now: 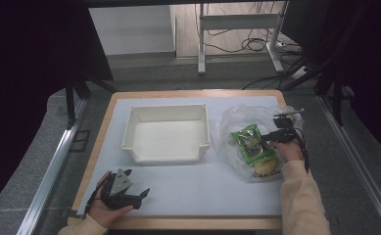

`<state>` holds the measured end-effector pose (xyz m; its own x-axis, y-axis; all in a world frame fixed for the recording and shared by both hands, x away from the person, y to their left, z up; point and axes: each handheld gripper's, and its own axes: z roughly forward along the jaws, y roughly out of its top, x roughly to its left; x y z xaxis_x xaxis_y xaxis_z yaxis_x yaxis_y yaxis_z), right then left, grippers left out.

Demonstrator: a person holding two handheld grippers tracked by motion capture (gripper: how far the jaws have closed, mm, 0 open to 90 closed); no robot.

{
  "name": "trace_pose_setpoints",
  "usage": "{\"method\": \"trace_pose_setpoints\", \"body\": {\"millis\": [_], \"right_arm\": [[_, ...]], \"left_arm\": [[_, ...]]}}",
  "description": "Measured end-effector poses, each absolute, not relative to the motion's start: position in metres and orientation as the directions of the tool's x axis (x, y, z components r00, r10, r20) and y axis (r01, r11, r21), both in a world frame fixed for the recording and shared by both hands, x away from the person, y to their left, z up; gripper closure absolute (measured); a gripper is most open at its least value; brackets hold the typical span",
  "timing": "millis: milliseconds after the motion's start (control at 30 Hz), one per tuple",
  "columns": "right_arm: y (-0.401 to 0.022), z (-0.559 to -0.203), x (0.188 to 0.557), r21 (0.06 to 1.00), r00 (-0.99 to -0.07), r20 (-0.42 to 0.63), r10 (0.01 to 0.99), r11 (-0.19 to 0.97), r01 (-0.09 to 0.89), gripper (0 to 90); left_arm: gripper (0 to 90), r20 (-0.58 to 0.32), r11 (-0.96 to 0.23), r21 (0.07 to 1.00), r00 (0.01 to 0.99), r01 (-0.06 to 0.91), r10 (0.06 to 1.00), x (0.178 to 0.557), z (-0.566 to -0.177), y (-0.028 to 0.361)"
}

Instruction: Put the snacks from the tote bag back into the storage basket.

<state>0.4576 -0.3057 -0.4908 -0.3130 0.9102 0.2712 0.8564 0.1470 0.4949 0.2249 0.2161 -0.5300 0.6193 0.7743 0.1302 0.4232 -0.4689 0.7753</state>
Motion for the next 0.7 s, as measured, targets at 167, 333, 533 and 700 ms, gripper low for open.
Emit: {"method": "trace_pose_setpoints", "body": {"millis": [167, 333, 533, 700], "right_arm": [[-0.307, -0.487, 0.455, 0.516, -0.316, 0.284, 0.905, 0.133, 0.846, 90.0], [-0.31, -0.473, 0.448, 0.559, -0.327, 0.279, 0.903, 0.124, 0.82, 90.0], [-0.315, -0.46, 0.441, 0.607, -0.338, 0.278, 0.899, 0.108, 0.787, 90.0], [-0.319, -0.455, 0.438, 0.63, -0.338, 0.29, 0.895, 0.088, 0.772, 90.0]], "left_arm": [[10.9, 0.129, -0.461, 0.781, 0.614, 0.422, 0.779, 0.225, -0.529, 0.218], [10.9, 0.128, -0.461, 0.781, 0.614, 0.422, 0.779, 0.225, -0.529, 0.218], [10.9, 0.13, -0.463, 0.78, 0.614, 0.422, 0.778, 0.225, -0.529, 0.218], [10.9, 0.131, -0.464, 0.779, 0.614, 0.422, 0.778, 0.225, -0.529, 0.218]]}}
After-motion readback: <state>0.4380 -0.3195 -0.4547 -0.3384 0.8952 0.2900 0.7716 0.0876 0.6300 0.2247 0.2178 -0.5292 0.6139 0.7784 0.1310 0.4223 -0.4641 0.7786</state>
